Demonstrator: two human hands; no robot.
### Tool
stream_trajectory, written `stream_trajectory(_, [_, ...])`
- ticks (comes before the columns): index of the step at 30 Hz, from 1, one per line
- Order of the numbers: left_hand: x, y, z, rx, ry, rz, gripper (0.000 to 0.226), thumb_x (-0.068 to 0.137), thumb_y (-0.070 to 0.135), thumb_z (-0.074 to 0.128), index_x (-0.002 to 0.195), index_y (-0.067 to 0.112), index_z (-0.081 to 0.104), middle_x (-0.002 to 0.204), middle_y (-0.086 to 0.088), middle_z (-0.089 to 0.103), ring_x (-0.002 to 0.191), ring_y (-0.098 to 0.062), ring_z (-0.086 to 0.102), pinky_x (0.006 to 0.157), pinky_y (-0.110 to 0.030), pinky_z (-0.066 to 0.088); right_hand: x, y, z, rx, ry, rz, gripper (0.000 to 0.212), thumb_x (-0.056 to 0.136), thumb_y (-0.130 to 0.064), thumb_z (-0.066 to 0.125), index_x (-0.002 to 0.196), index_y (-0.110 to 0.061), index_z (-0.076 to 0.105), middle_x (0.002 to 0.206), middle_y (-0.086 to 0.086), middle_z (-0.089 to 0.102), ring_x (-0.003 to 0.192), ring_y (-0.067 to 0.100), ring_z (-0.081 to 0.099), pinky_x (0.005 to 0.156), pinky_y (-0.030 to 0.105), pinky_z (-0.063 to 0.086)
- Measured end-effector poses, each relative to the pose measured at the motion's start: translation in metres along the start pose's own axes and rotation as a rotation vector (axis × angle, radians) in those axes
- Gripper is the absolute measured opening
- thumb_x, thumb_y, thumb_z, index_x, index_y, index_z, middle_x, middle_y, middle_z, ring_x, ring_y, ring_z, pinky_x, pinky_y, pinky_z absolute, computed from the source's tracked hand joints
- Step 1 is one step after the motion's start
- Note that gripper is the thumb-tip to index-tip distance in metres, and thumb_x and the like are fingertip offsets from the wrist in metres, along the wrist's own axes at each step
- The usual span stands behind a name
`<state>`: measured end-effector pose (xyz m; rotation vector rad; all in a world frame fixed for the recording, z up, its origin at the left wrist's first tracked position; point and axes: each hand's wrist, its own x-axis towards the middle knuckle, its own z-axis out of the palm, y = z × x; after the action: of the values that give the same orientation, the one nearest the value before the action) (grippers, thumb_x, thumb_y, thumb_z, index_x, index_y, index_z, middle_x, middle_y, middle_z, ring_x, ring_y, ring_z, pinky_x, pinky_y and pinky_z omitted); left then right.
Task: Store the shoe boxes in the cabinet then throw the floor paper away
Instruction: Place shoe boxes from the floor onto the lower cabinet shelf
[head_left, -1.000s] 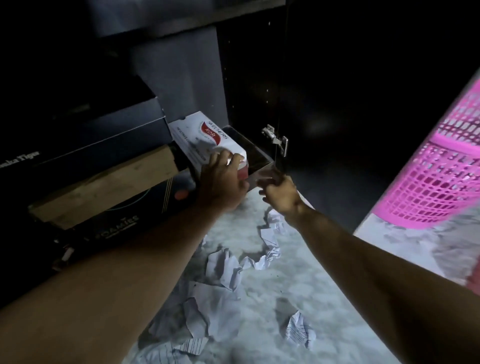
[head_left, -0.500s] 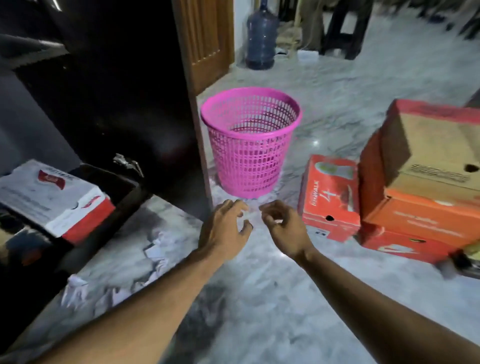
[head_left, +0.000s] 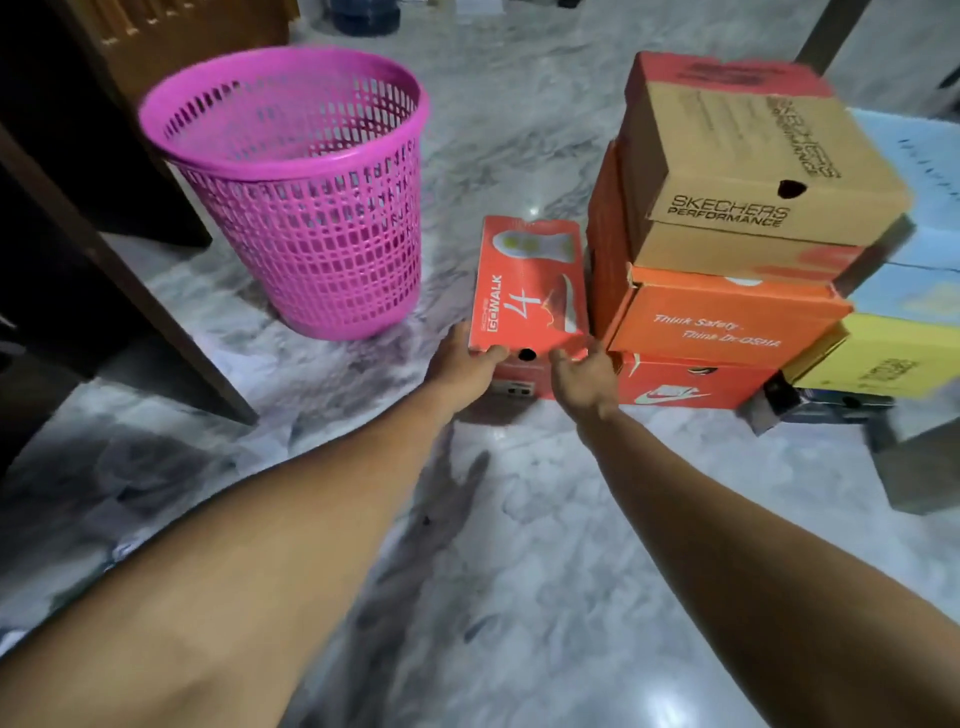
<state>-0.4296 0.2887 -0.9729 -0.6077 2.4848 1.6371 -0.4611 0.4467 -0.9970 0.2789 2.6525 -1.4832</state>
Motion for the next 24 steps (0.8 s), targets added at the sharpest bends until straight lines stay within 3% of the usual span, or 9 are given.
stream_trajectory(4, [-0.002,-0.009,0.002,0.017,0.029,-0.05,0.073,0.091,0.052,0.065,0.154,0.03,0.036,0.147,0.001,0.056,0.133,-0.024,0.055,0.11,-0.04,0.044,-0.005,0.008,-0.003,-0.011,0.008,0.016,0.079,0.086,-0.055,0.051,0.147,-0.006,0.047,0.143,0.022,0.058,0.135,0.042,0.052,0.113,0.05,0.044])
stream_trajectory(6, [-0.006,-0.014,-0.005,0.128,0.055,-0.091,0.078,0.094,0.063,0.055,0.16,0.032,0.027,0.157,-0.001,0.047,0.142,-0.028,0.047,0.114,-0.041,0.038,-0.008,0.015,-0.009,-0.029,0.024,0.075,0.085,0.083,-0.067,0.046,0.149,-0.015,0.047,0.148,0.018,0.056,0.139,0.041,0.049,0.115,0.053,0.042])
stream_trajectory(8, [-0.009,-0.023,-0.013,0.225,0.009,-0.134,0.079,0.092,0.08,0.038,0.158,0.038,0.032,0.16,0.001,0.046,0.144,-0.031,0.046,0.115,-0.041,0.036,-0.016,0.021,-0.017,-0.024,-0.001,0.149,0.084,0.079,-0.077,0.041,0.142,-0.023,0.056,0.141,0.011,0.064,0.134,0.038,0.055,0.111,0.049,0.044])
stream_trajectory(10, [-0.009,-0.035,-0.02,0.242,-0.049,-0.162,0.101,0.071,0.103,0.02,0.142,0.04,0.055,0.148,0.003,0.06,0.131,-0.031,0.059,0.113,-0.044,0.043,-0.027,0.024,-0.028,-0.02,-0.043,0.227,0.071,0.089,-0.076,0.044,0.128,-0.022,0.068,0.127,0.01,0.071,0.124,0.037,0.062,0.103,0.041,0.046])
stream_trajectory(12, [-0.012,-0.049,-0.023,0.191,-0.001,-0.181,0.115,0.059,0.109,0.013,0.126,0.034,0.067,0.13,0.002,0.071,0.116,-0.029,0.066,0.105,-0.045,0.05,-0.039,0.027,-0.036,0.006,-0.03,0.269,0.071,0.091,-0.077,0.046,0.108,-0.015,0.075,0.109,0.015,0.072,0.107,0.036,0.065,0.1,0.042,0.047])
stream_trajectory(17, [-0.046,-0.077,-0.004,-0.148,-0.008,-0.262,0.103,0.061,0.108,0.029,0.115,0.033,0.075,0.115,-0.001,0.078,0.104,-0.024,0.073,0.098,-0.043,0.054,-0.075,0.051,-0.024,0.222,-0.056,0.389,0.077,0.069,-0.088,0.064,0.069,-0.012,0.071,0.079,0.005,0.076,0.078,0.025,0.068,0.077,0.037,0.052])
stream_trajectory(20, [-0.06,-0.1,0.01,-0.306,0.07,-0.318,0.093,0.064,0.102,0.049,0.104,0.021,0.072,0.101,-0.007,0.077,0.094,-0.027,0.073,0.097,-0.047,0.057,-0.088,0.084,-0.011,0.408,-0.066,0.435,0.097,0.047,-0.092,0.076,0.09,-0.005,0.075,0.092,0.012,0.079,0.087,0.03,0.077,0.084,0.046,0.063])
stream_trajectory(22, [-0.065,-0.114,0.011,-0.321,0.037,-0.354,0.103,0.056,0.103,0.055,0.107,0.015,0.074,0.101,-0.015,0.078,0.093,-0.036,0.076,0.092,-0.057,0.06,-0.097,0.096,-0.007,0.481,-0.133,0.423,0.098,0.048,-0.086,0.081,0.106,-0.008,0.073,0.101,0.013,0.08,0.092,0.033,0.078,0.088,0.053,0.063])
stream_trajectory(24, [-0.071,-0.122,0.008,-0.328,-0.019,-0.335,0.1,0.053,0.102,0.059,0.108,0.02,0.076,0.104,-0.012,0.079,0.092,-0.033,0.078,0.087,-0.056,0.062,-0.112,0.082,-0.012,0.535,-0.171,0.392,0.092,0.057,-0.075,0.085,0.113,-0.004,0.069,0.101,0.012,0.08,0.09,0.032,0.079,0.089,0.055,0.063])
